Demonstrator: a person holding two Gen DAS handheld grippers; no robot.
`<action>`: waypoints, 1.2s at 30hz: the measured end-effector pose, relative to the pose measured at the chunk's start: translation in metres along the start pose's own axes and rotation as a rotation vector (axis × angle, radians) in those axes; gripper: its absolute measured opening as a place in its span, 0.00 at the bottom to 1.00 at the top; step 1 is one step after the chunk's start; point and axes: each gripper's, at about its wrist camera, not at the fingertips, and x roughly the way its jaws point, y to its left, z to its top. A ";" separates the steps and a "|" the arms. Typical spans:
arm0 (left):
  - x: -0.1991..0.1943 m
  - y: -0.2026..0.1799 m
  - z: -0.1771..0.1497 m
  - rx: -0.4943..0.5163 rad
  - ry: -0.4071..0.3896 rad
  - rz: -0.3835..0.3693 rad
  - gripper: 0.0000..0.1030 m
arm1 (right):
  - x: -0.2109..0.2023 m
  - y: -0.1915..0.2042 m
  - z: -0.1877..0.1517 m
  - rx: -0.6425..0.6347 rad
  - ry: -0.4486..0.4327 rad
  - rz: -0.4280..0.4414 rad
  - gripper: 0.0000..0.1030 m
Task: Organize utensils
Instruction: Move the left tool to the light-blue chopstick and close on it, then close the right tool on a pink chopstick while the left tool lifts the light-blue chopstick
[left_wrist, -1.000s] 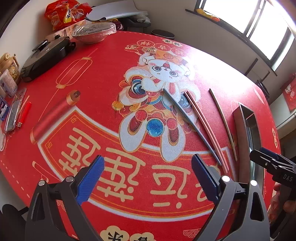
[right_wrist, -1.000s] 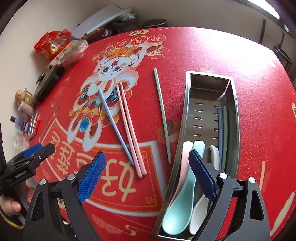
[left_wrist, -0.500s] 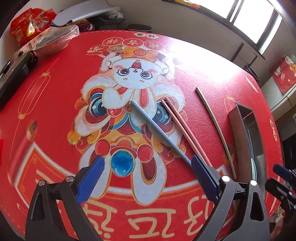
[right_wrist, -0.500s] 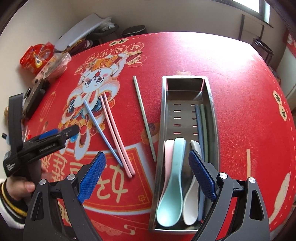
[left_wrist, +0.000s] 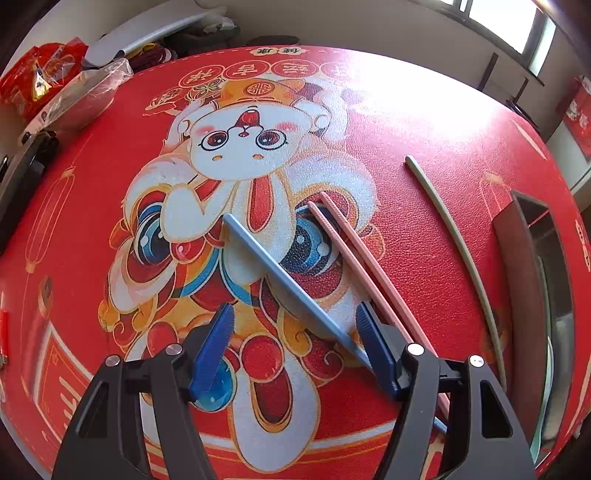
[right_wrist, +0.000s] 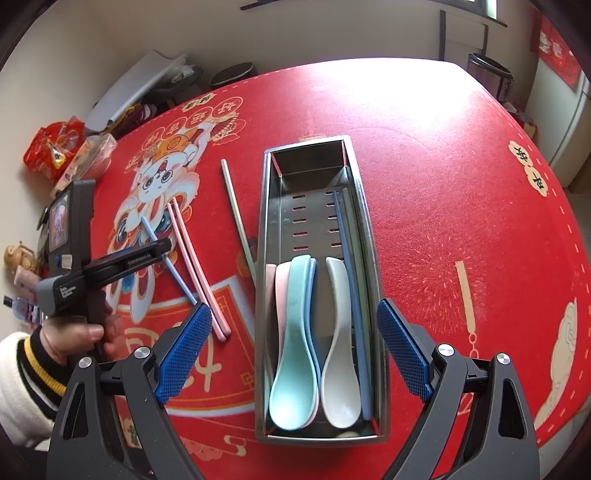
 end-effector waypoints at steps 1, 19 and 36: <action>-0.001 -0.002 -0.001 0.007 -0.014 0.007 0.64 | 0.001 0.001 0.001 -0.001 0.000 0.003 0.85; -0.021 0.028 -0.029 0.146 0.047 -0.103 0.17 | 0.008 0.009 0.015 -0.031 0.003 0.058 0.85; -0.030 0.049 -0.050 0.014 0.019 -0.175 0.17 | 0.014 0.021 0.021 -0.088 0.009 0.135 0.85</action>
